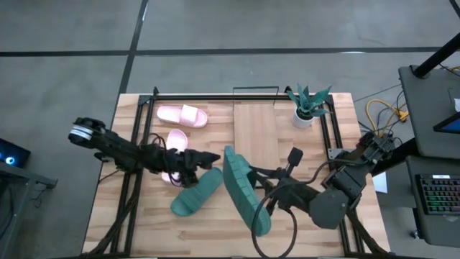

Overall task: Pick and place slides into the shelf
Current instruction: Put the right green slipper on the shelf

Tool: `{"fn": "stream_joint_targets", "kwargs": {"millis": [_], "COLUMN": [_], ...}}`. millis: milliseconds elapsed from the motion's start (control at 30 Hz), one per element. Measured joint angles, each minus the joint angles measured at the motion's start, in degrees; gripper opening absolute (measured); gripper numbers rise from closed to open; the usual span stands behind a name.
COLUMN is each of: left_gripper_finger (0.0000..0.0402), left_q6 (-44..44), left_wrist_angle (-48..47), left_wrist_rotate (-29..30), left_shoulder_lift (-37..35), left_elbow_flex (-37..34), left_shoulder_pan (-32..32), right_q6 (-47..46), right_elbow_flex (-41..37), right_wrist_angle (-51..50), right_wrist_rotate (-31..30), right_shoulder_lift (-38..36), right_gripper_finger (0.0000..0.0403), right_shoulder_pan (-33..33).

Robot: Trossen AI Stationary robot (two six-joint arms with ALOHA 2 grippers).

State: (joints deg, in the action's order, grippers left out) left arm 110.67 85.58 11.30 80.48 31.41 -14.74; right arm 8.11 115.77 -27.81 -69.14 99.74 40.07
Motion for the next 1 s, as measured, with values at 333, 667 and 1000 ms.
{"fn": "stream_joint_targets", "kwargs": {"millis": [333, 667, 1000], "left_gripper_finger": [0.0231, 0.0231, 0.0231], "left_q6": [3.98, 3.83, 3.67], "left_wrist_angle": [4.42, 4.52, 4.4], "left_wrist_rotate": [-3.14, -2.31, -5.67], "left_shoulder_lift": [9.42, 11.57, 11.66], "left_elbow_flex": [6.41, 12.17, 12.18], "left_shoulder_pan": [-0.13, -0.37, -1.73], "right_q6": [1.31, 2.24, 2.61], "right_elbow_flex": [0.0, 0.07, 0.07], "right_wrist_angle": [0.34, 0.28, 0.25], "right_wrist_rotate": [-0.02, -0.07, -1.44], "right_shoulder_lift": [0.0, 0.0, 0.0], "right_gripper_finger": [0.0011, 0.0011, 0.0011], "right_shoulder_pan": [-0.43, -0.72, -0.72]}}
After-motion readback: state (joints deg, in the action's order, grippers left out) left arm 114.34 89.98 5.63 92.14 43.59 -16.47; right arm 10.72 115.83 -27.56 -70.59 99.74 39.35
